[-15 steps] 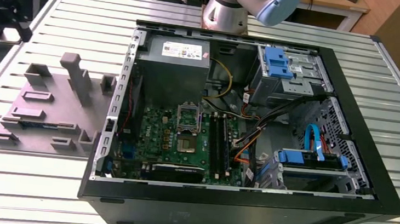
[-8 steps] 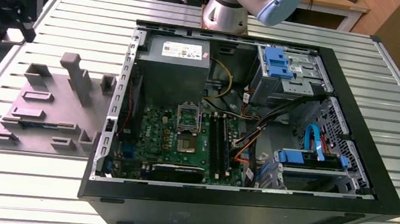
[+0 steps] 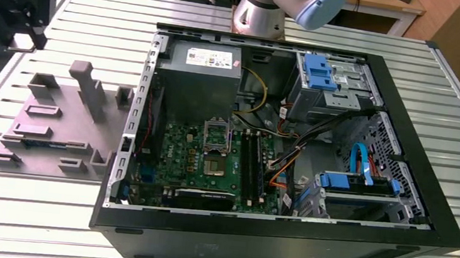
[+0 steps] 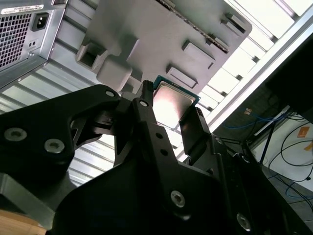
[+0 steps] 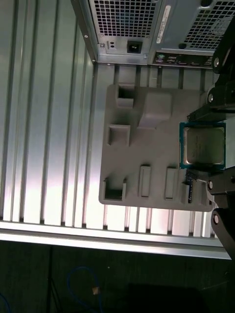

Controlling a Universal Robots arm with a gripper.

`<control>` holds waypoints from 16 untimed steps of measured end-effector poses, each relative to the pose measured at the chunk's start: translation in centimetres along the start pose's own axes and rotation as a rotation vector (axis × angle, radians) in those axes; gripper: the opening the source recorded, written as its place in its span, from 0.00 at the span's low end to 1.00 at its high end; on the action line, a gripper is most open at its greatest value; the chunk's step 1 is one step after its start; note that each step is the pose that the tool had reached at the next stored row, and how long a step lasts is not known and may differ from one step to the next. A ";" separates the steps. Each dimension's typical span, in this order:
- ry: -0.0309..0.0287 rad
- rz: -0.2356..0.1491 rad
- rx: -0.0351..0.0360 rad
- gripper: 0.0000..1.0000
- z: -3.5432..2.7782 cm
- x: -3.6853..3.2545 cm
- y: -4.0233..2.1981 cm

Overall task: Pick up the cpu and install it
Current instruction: 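Pick up the cpu and move it towards the insertion slot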

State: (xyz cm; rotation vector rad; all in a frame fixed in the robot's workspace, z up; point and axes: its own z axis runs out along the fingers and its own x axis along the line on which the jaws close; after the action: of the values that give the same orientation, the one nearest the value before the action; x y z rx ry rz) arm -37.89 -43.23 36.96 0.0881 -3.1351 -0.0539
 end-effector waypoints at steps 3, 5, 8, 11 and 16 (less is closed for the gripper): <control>0.0001 0.000 0.0001 0.47 -0.01 -0.31 -0.02; 0.0000 0.000 0.0000 0.47 0.00 -0.50 -0.03; 0.0000 0.000 0.0000 0.47 0.00 -0.79 -0.05; 0.0000 0.000 0.0000 0.47 0.00 -1.07 -0.06; 0.0001 0.000 0.0001 0.47 -0.01 -1.52 -0.09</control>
State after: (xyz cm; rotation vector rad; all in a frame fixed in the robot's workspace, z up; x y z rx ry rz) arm -36.36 -43.24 36.97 0.0881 -3.1350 -0.0538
